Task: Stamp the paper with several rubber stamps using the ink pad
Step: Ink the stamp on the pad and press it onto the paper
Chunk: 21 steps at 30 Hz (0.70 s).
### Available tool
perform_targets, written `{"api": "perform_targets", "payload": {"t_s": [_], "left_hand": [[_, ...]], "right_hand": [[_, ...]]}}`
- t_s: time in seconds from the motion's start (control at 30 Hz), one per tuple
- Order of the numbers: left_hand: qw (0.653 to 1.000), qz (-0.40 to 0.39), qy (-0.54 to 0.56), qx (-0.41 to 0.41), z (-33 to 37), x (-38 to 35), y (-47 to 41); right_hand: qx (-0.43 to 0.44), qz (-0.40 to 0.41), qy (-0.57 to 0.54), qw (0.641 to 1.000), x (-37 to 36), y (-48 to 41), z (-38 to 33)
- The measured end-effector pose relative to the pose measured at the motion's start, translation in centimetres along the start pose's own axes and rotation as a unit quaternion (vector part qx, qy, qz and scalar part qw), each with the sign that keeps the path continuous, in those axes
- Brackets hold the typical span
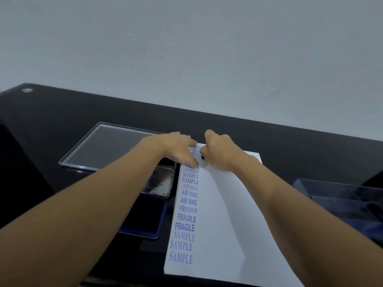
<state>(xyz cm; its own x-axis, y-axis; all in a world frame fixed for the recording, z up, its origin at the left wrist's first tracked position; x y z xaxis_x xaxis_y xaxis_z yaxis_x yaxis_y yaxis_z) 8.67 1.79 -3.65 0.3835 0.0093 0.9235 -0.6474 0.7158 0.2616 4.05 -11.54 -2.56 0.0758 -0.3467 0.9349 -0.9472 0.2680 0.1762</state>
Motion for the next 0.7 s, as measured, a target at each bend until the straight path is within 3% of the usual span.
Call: {"api": "perform_targets", "payload": {"t_s": [0.7], "left_hand": [[1.0,-0.003,0.007,0.006,-0.21,-0.13,-0.09]], "right_hand": [[0.008,0.013,-0.021,1.0,-0.75,-0.42,0.22]]}}
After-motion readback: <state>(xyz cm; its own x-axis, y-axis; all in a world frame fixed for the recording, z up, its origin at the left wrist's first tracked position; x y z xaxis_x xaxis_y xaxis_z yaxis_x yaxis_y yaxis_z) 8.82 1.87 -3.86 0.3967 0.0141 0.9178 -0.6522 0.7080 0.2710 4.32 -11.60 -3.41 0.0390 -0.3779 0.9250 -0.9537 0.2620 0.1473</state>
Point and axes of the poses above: each hand's wrist, its own y-axis away from the middle knuckle, its own x-axis out of the back of the hand, z = x × y, the point moved 2 cm from there along -y, towards the middle knuckle, and after that the axes turned 15 degrees about -x, right-handed, at the moved point
